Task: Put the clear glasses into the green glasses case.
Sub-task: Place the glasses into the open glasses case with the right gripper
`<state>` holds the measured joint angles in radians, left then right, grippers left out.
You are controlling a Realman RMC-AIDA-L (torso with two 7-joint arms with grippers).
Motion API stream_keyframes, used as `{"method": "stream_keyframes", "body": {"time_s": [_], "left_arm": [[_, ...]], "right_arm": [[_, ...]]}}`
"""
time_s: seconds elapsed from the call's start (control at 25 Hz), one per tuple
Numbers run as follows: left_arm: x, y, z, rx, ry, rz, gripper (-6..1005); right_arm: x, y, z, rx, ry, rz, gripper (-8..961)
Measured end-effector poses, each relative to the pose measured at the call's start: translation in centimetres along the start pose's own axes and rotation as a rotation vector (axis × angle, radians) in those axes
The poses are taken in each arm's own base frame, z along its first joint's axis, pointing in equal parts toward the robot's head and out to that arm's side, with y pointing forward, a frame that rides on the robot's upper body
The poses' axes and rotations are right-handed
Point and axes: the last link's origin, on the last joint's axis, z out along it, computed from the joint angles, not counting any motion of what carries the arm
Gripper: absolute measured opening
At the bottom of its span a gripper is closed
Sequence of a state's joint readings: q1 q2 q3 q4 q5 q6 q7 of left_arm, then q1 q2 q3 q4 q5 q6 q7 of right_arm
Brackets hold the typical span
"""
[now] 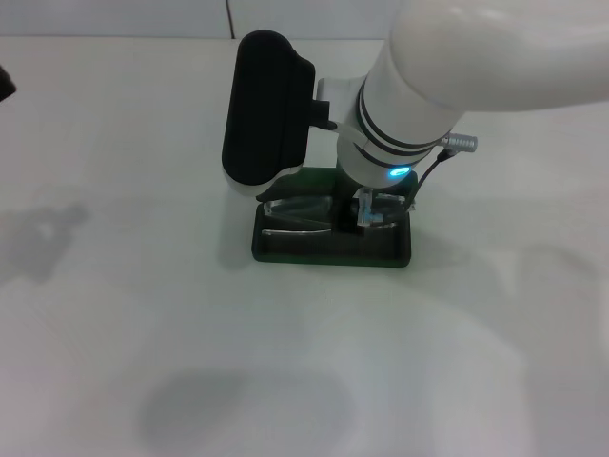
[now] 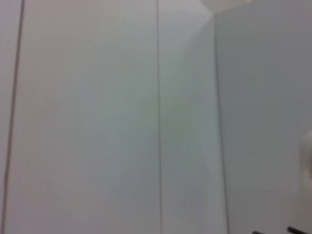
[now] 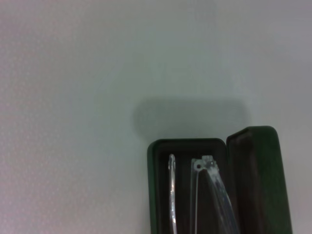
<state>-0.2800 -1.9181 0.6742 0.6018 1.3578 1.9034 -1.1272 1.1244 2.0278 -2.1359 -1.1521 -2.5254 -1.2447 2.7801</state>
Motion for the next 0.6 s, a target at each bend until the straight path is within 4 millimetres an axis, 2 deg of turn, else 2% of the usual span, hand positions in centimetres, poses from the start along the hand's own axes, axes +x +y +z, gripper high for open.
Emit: {"method": "stream_keyframes", "body": {"time_s": [0.32,0.6], "left_arm": [[-0.4,0.3,-1.4,0.055,-0.018,-0.011,72],[-0.6,0.5,-1.5,0.058,-0.019,-0.014,72]], "right_arm": [[0.0,0.0,0.1,0.002,0.004,-0.008,115],[0.1,0.5,0.5,0.003,0.018,-0.042,114]]}}
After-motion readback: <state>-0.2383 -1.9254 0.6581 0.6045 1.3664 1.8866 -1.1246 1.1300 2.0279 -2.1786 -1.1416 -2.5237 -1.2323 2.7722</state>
